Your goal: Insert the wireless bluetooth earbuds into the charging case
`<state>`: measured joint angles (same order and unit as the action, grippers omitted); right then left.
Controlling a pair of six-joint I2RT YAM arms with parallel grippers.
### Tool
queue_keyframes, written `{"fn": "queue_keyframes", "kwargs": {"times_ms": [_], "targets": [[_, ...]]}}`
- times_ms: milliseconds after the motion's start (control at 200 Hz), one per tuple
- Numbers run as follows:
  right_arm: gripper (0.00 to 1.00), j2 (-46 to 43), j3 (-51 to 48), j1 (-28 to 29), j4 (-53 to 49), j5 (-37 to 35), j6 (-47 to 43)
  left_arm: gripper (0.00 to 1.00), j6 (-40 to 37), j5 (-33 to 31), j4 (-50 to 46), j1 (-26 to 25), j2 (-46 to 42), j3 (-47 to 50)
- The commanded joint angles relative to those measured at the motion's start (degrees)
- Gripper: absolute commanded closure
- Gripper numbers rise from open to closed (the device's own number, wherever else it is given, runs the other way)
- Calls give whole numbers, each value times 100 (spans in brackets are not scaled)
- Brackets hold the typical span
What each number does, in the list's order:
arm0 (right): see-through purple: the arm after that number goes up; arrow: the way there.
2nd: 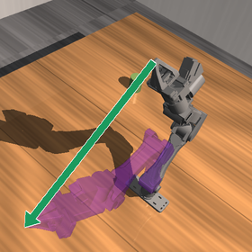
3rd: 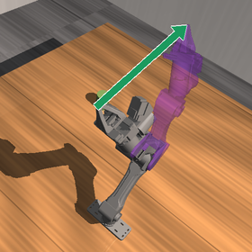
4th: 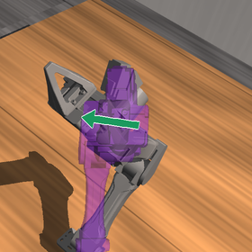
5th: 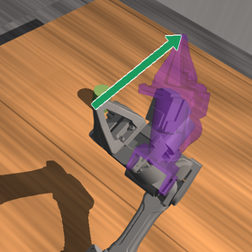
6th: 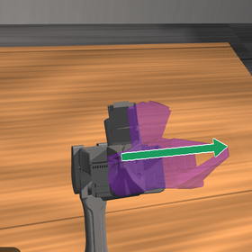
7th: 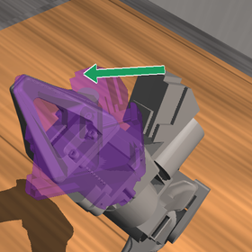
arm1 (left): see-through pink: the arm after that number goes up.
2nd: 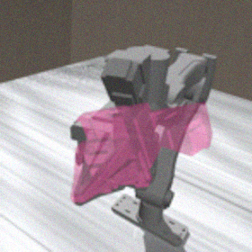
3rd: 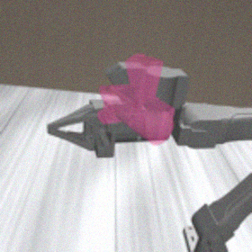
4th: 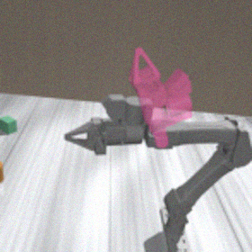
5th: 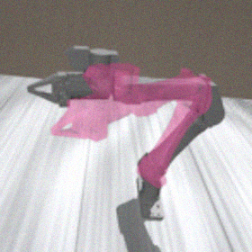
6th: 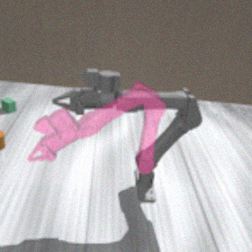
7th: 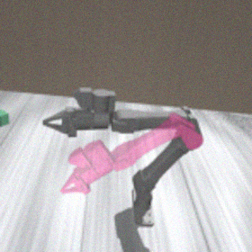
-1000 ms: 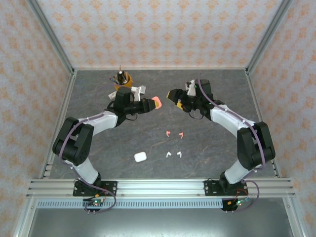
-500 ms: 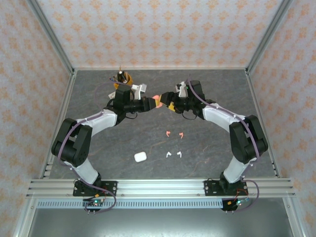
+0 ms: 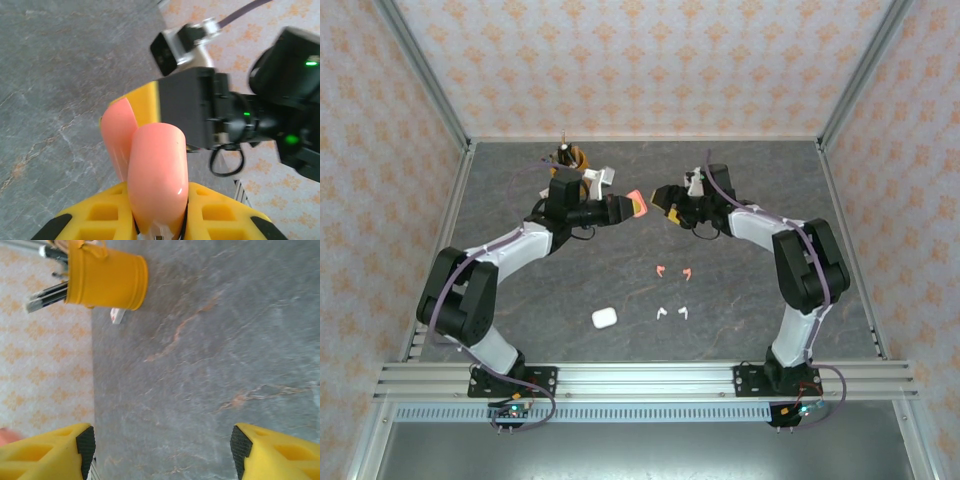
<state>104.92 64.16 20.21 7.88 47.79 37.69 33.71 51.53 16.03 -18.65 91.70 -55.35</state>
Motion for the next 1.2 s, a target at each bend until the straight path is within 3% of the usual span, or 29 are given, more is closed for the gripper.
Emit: {"fn": "queue_keyframes", "kwargs": {"times_ms": [0, 405, 570, 991, 1196], "targets": [[27, -136, -108, -43, 291, -50, 142, 91, -208, 156, 65, -19, -190, -108], [29, -1190, -671, -52, 709, 703, 49, 91, -191, 208, 240, -15, -188, -125], [35, -1218, -789, -50, 1257, 1043, 274, 91, -90, 244, 414, -15, -210, -152], [51, -994, -870, -43, 2413, 1048, 1233, 92, 222, 182, 877, -15, -321, -145], [54, -912, -965, 7, 2714, 1024, 1473, 92, 353, 117, 1063, -16, -379, -106]]}}
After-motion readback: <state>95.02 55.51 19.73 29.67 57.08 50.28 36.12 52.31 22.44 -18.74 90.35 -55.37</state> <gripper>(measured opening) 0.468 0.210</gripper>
